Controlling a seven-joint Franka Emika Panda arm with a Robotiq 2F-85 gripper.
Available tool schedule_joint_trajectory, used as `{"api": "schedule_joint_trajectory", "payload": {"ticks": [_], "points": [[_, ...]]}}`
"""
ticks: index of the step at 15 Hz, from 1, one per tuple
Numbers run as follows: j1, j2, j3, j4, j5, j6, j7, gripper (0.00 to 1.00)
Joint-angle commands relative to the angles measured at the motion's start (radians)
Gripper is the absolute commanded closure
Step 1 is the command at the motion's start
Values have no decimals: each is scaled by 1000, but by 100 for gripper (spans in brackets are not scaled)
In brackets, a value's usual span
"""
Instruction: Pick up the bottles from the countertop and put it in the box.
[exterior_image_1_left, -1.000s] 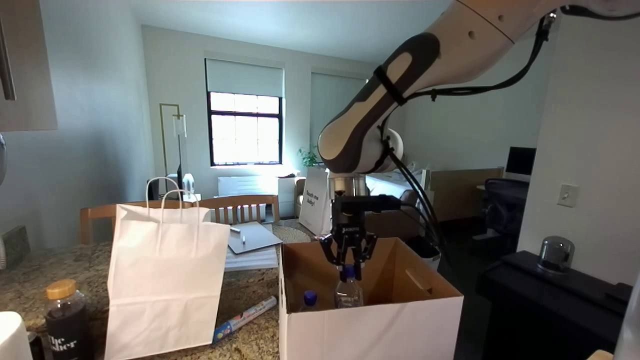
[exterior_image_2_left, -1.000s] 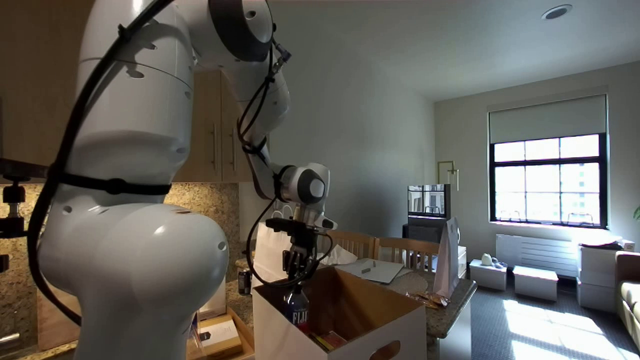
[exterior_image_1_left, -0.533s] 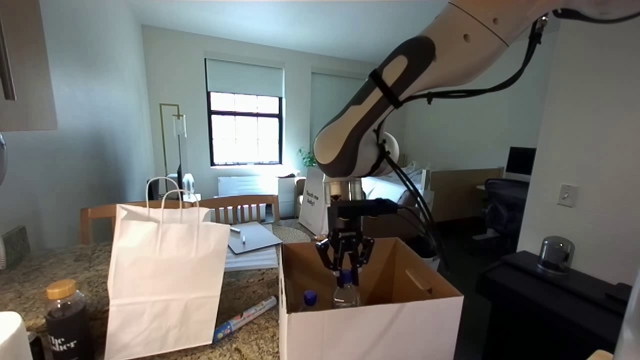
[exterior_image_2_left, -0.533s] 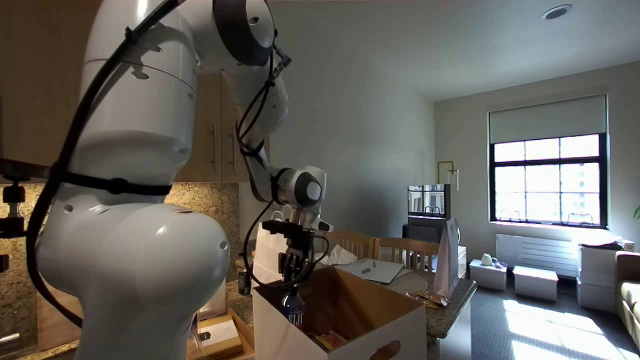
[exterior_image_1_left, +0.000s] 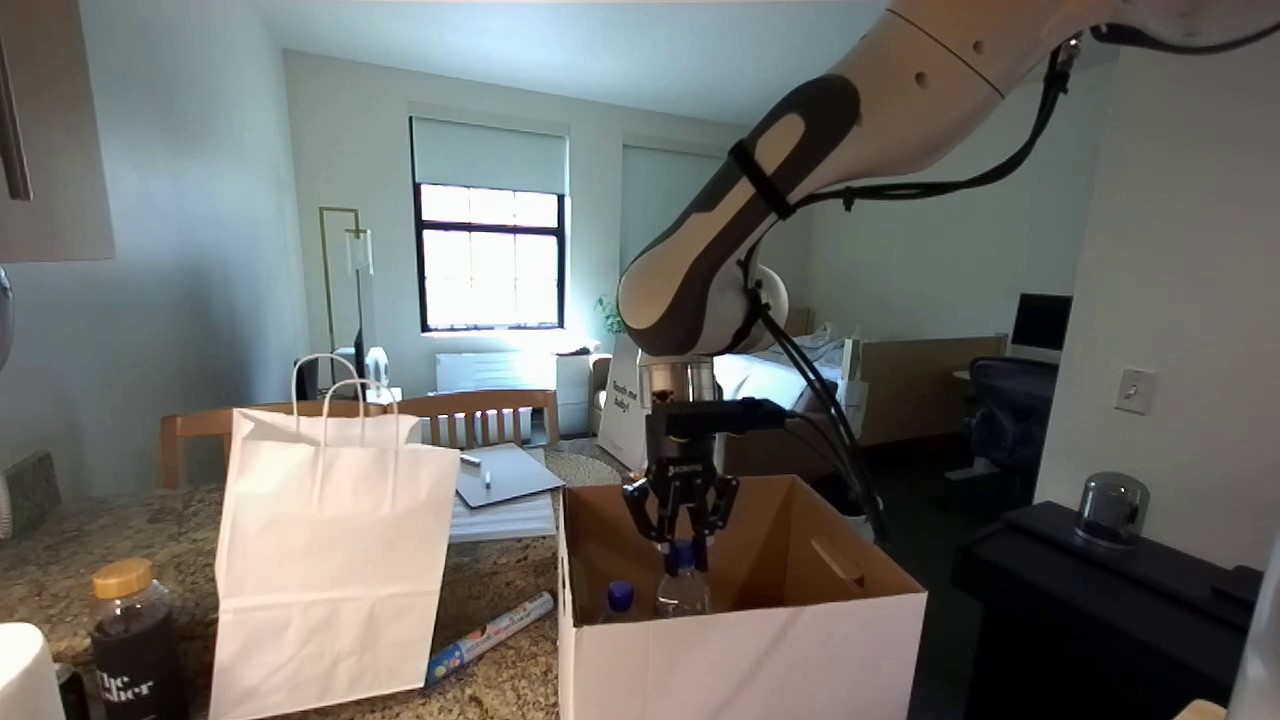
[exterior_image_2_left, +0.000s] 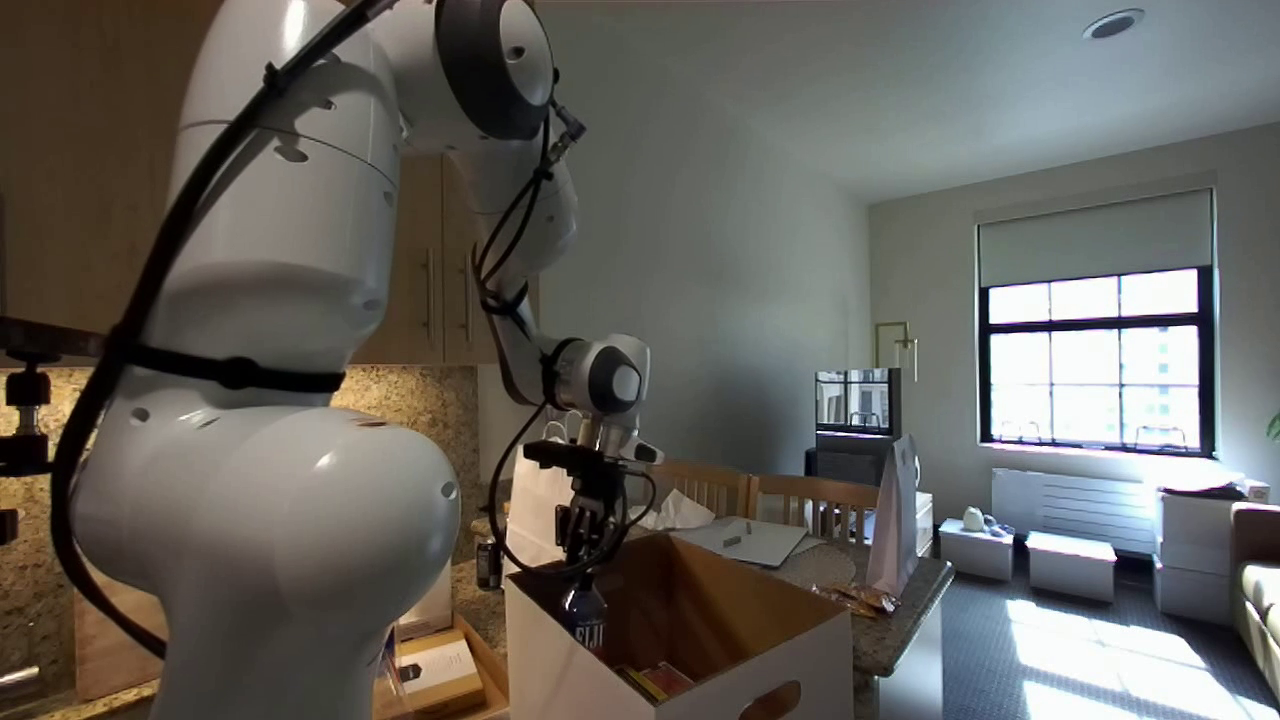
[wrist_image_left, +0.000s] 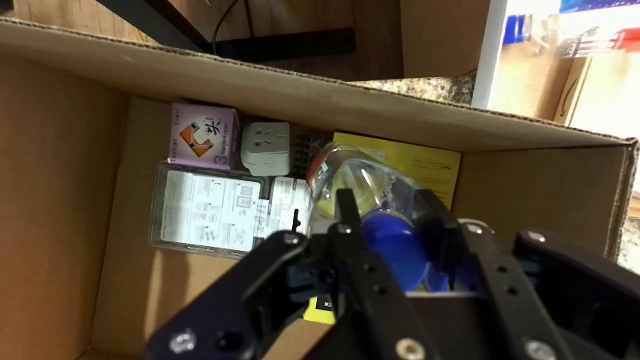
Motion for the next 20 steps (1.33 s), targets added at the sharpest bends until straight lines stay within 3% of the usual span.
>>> {"api": "schedule_joint_trajectory", "payload": {"ticks": [1,12,20], "points": [[9,25,0,25,-13,-4,14,89],[44,129,-1,85,-10,4,8,88],[60,112,7,12,0,62,21,88]]}}
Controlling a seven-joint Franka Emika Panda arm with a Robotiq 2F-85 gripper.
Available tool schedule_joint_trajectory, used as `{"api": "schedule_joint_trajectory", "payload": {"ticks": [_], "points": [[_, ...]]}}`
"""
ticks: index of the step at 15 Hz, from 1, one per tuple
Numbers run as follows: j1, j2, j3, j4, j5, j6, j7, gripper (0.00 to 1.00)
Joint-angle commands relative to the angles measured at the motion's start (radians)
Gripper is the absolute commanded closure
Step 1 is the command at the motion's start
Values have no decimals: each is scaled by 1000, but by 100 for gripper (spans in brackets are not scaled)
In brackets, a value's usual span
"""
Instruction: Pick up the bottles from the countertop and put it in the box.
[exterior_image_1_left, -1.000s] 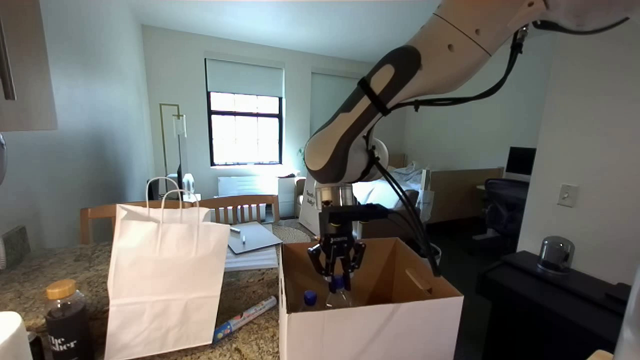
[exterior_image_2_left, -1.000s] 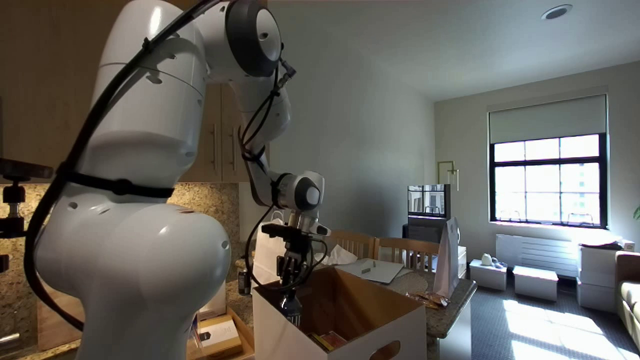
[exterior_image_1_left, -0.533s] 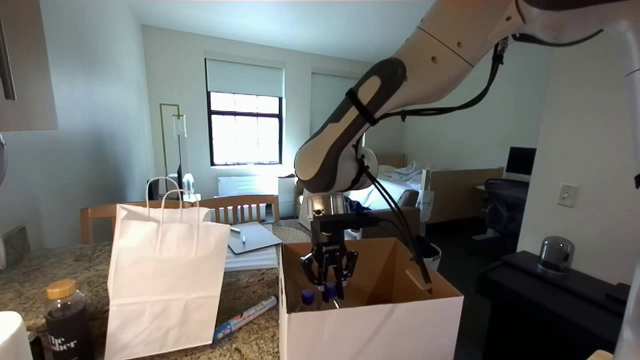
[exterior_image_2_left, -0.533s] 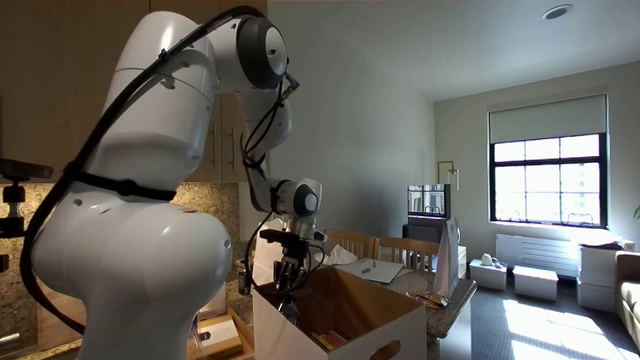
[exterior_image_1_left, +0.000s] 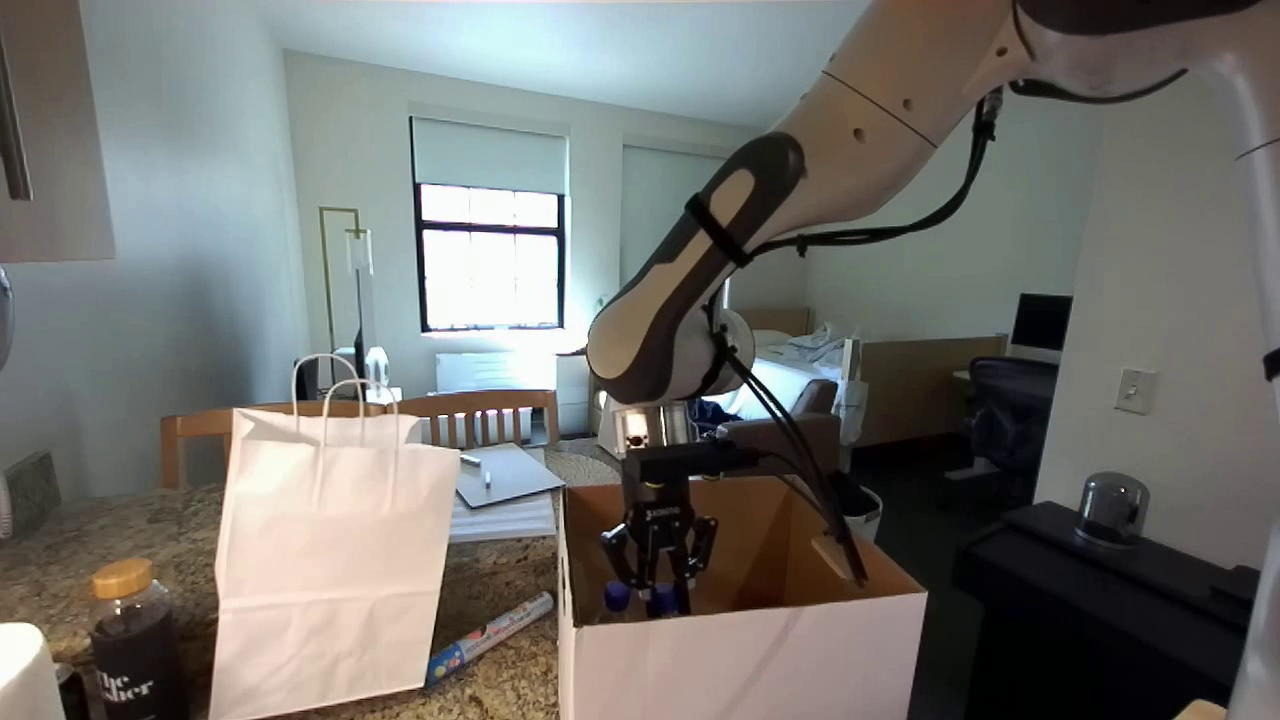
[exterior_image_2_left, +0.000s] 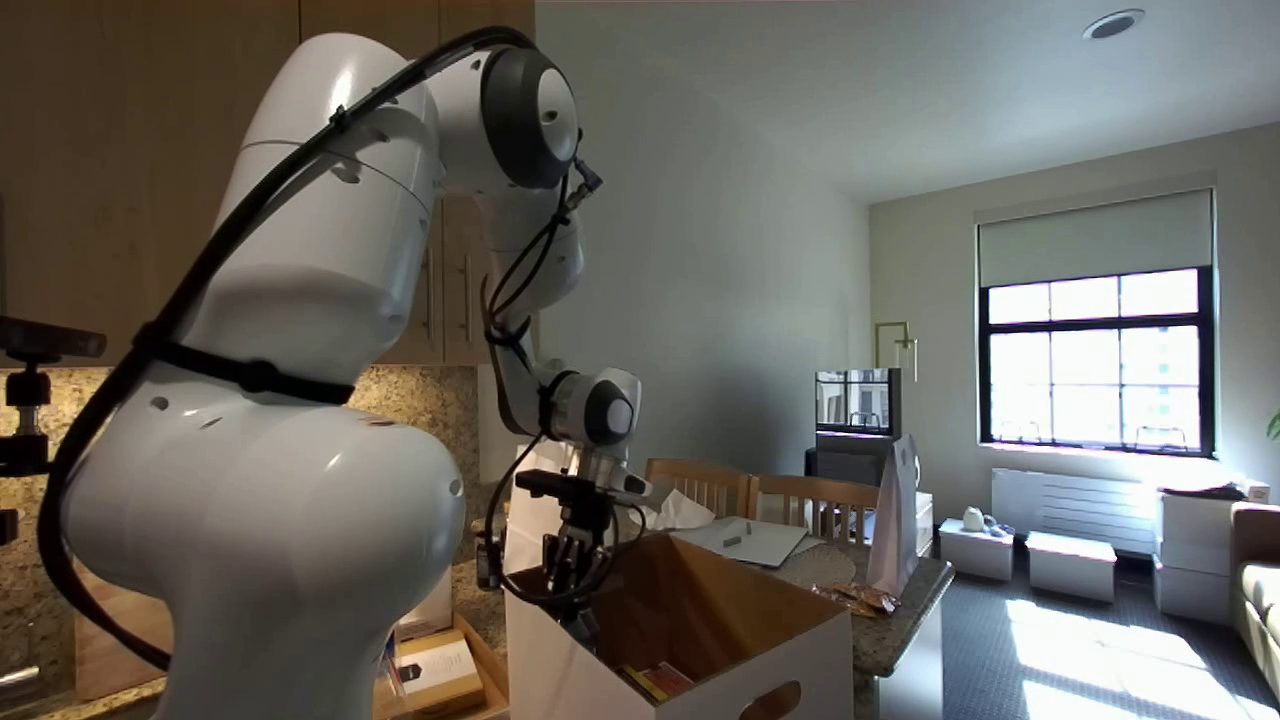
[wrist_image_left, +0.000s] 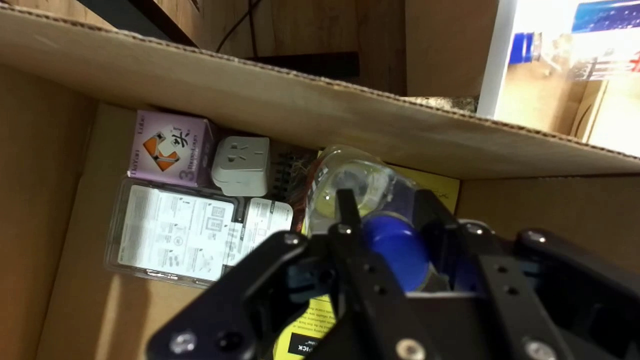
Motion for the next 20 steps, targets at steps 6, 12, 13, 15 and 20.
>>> {"api": "schedule_joint_trajectory", "payload": {"ticks": [6,12,13,15,20], "points": [[25,-47,8,-128,15,141,34,89],[25,-57,9,-157,18,167,33,89],[25,-57,9,-157,19,166,33,54],[24,-56,9,-159,20,167,31,34],[17,-70,12,-186,40,182,20,4]]}}
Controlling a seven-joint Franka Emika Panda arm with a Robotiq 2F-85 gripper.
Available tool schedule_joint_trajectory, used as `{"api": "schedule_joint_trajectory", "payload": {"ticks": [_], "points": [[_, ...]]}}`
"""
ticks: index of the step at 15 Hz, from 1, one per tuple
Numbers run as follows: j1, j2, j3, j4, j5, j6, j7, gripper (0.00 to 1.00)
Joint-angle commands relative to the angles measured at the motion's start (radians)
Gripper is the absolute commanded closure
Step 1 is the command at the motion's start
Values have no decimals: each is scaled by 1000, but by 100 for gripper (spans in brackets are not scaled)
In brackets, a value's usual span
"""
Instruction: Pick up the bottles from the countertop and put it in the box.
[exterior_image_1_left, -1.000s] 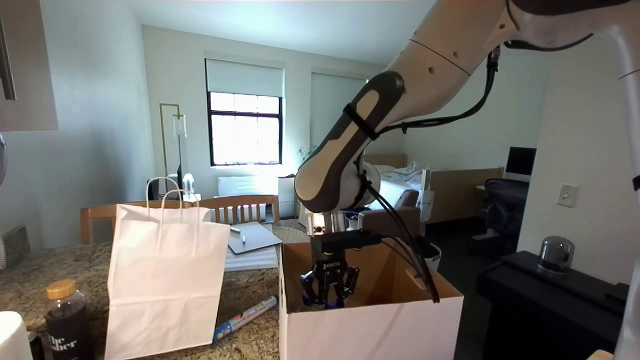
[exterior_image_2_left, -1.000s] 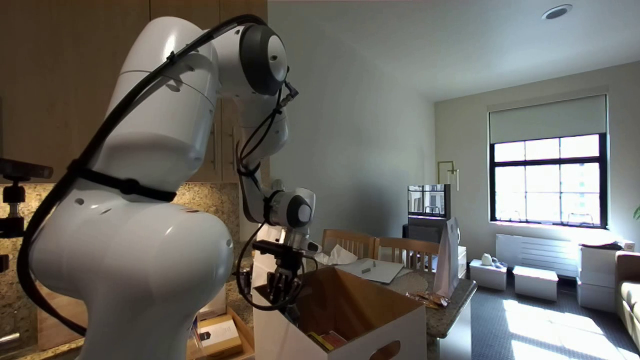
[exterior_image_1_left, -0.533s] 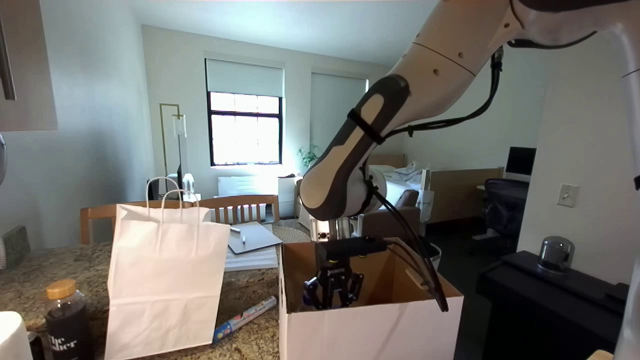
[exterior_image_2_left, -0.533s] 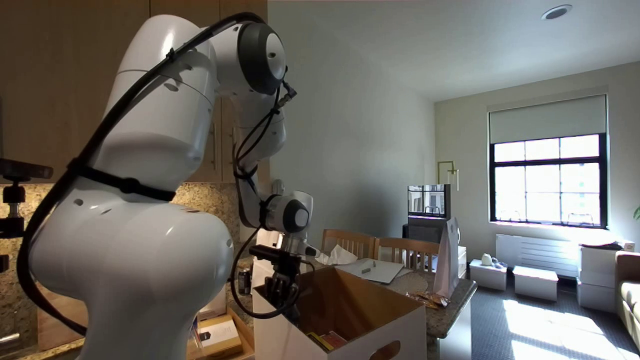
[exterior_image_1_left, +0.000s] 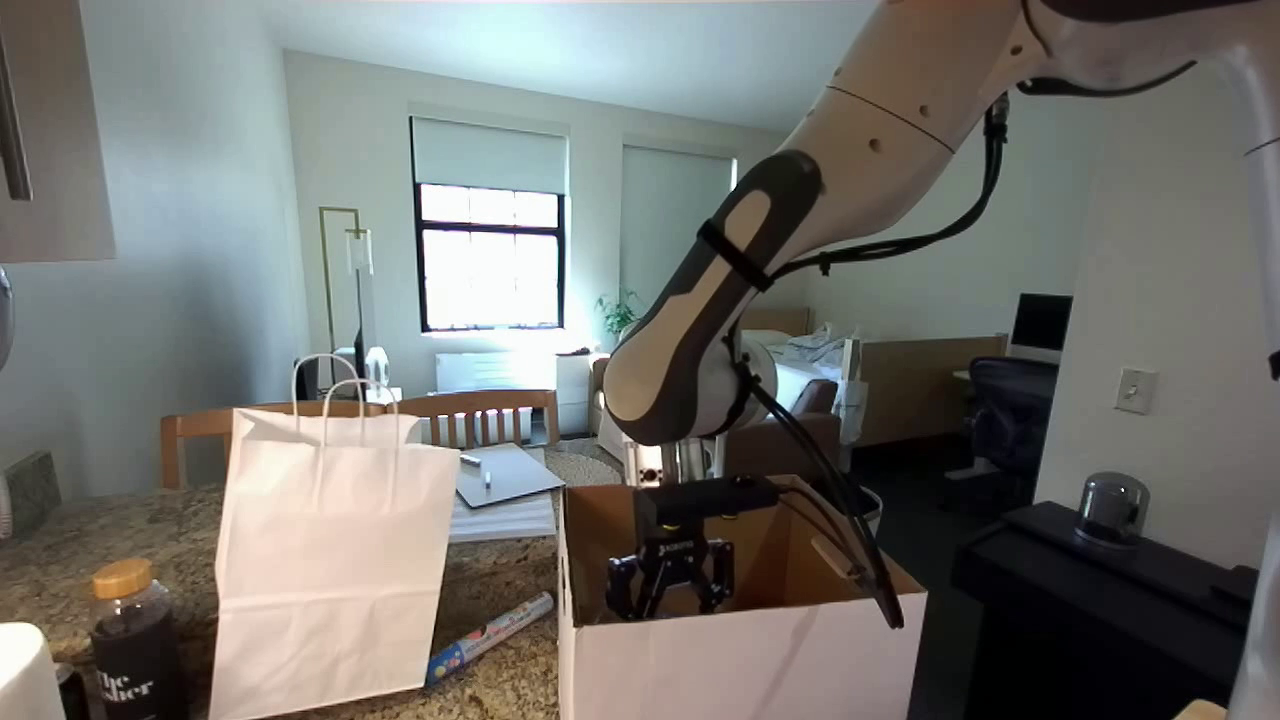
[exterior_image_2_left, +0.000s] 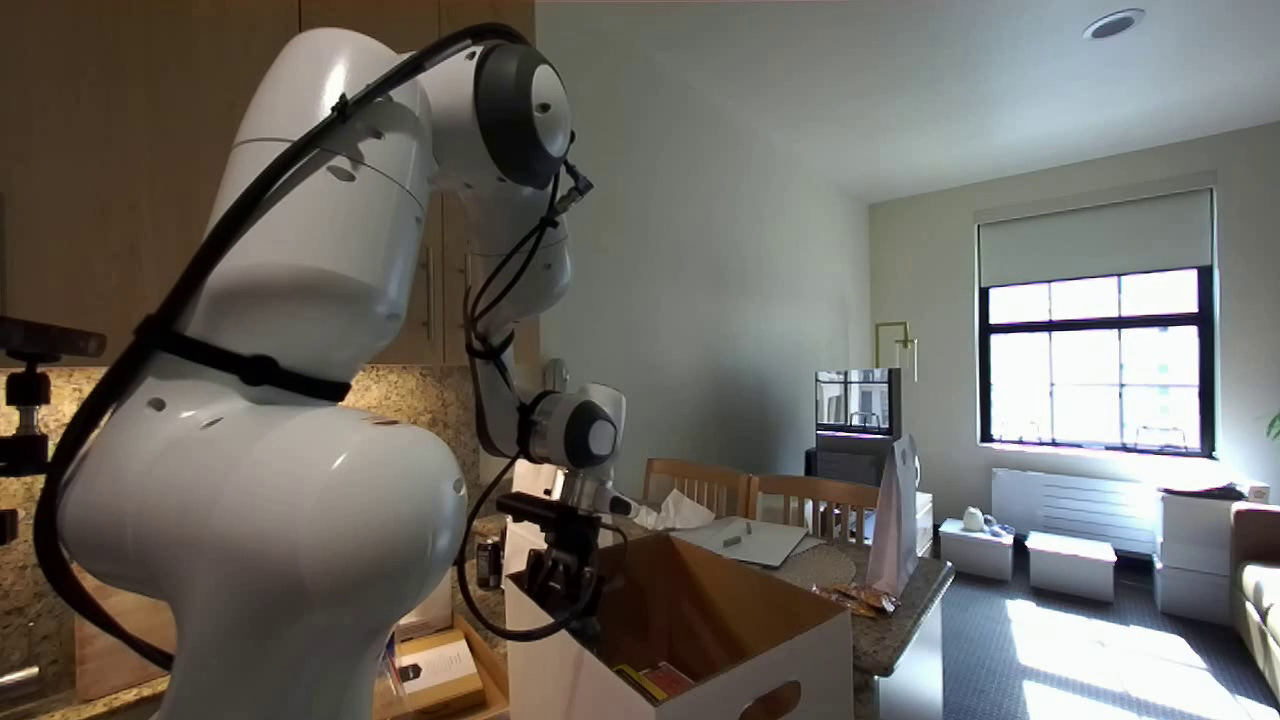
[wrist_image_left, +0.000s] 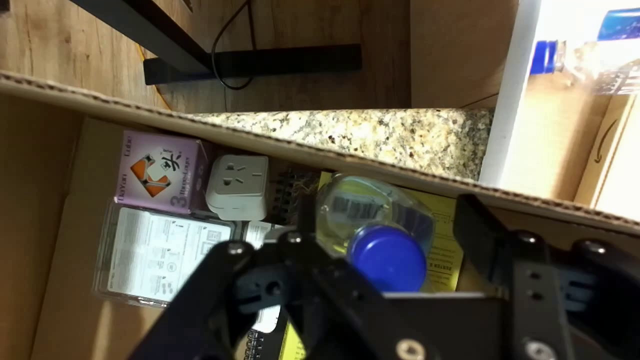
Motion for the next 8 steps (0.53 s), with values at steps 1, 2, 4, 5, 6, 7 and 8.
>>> {"api": "schedule_joint_trajectory", "payload": {"ticks": [1,2,4,5,6,7,8], "points": [[-7,-62,8,-76,36,53,14,1],[-8,-70,8,-88,43,65,16,0],[-10,-89,8,-117,57,88,19,0],[-10,-103,7,-135,64,104,24,0],[-11,-120,9,-155,75,121,23,0],[-9,-140,8,-178,80,139,33,0],[-9,-162,10,-202,88,157,37,0]]}}
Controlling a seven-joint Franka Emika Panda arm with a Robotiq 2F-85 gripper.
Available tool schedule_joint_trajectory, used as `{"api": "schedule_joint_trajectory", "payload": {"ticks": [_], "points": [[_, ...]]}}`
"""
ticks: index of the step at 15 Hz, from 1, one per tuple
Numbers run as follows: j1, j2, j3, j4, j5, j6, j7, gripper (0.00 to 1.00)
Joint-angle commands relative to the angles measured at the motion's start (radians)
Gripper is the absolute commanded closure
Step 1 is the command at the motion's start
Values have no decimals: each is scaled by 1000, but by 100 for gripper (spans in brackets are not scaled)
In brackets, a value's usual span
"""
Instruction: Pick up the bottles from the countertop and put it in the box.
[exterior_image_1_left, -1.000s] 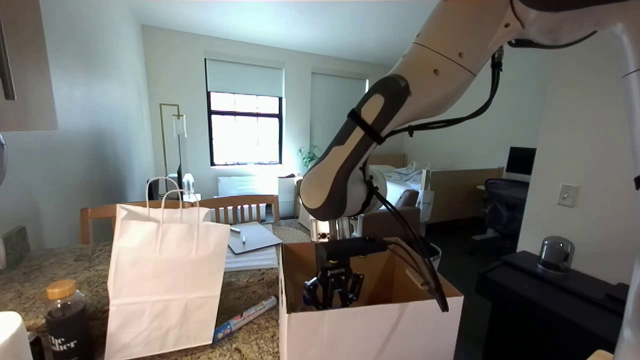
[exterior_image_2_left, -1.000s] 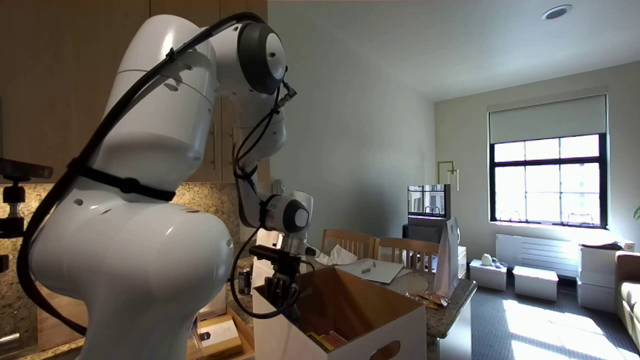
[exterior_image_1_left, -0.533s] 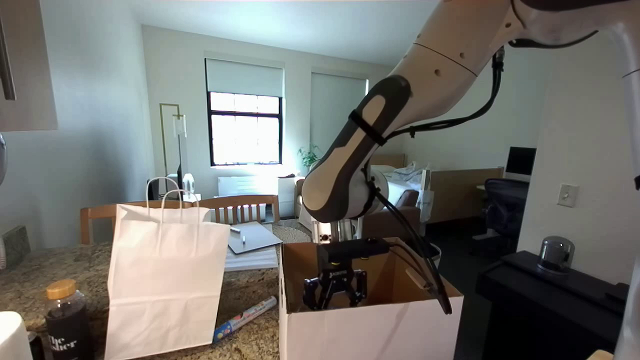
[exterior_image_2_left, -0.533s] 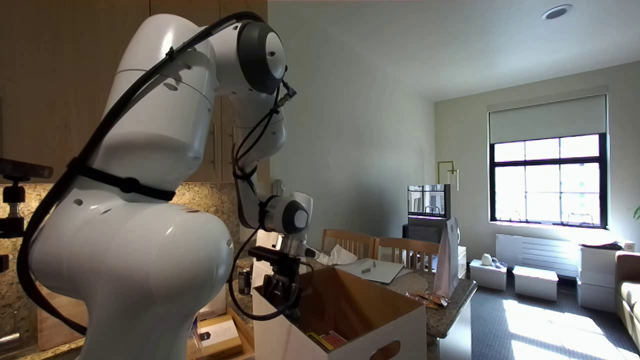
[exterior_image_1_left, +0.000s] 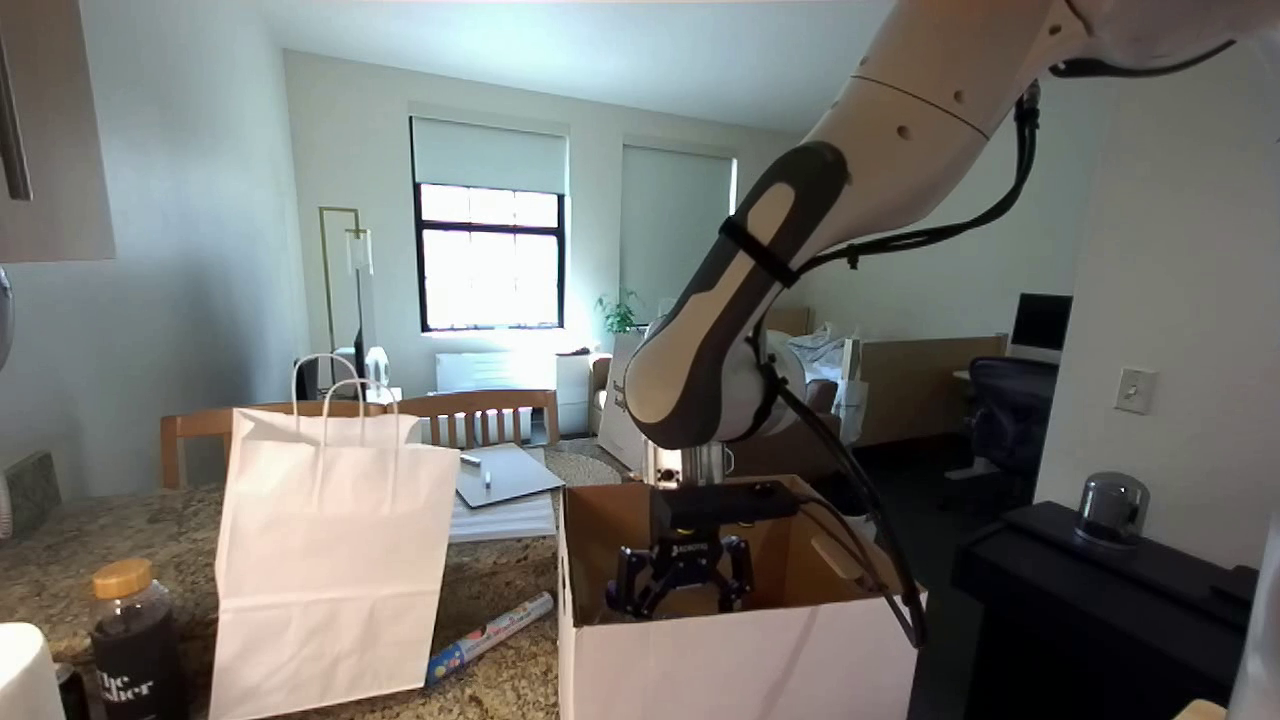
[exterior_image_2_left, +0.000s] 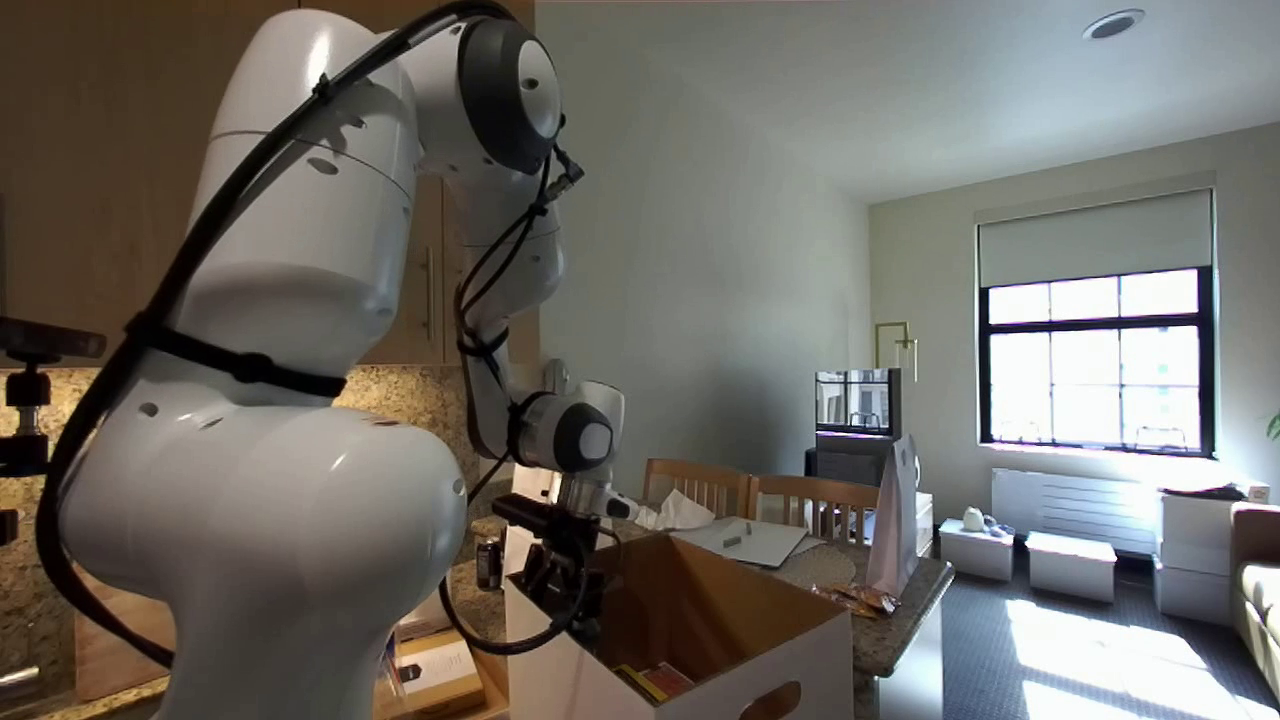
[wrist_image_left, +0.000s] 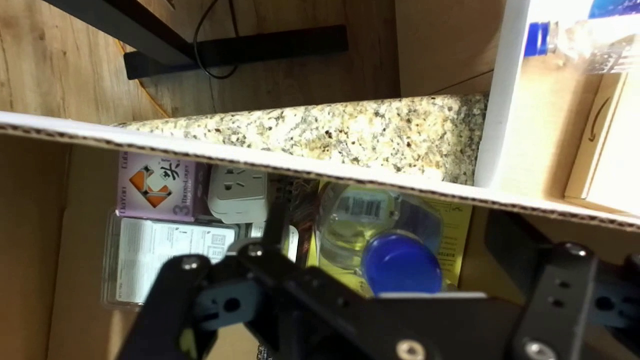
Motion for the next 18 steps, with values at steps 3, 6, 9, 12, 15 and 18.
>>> {"api": "schedule_joint_trajectory", "payload": {"ticks": [3,6,9,12,15,18], "points": [[-7,-179,15,-167,40,73,57,0],[-13,-253,15,-190,25,45,74,0],[-25,-327,15,-192,-2,-6,84,0],[-37,-414,17,-179,-17,-88,83,0],[-53,-499,18,-163,-21,-178,74,0],[-82,-546,28,-107,-58,-348,115,0]]}}
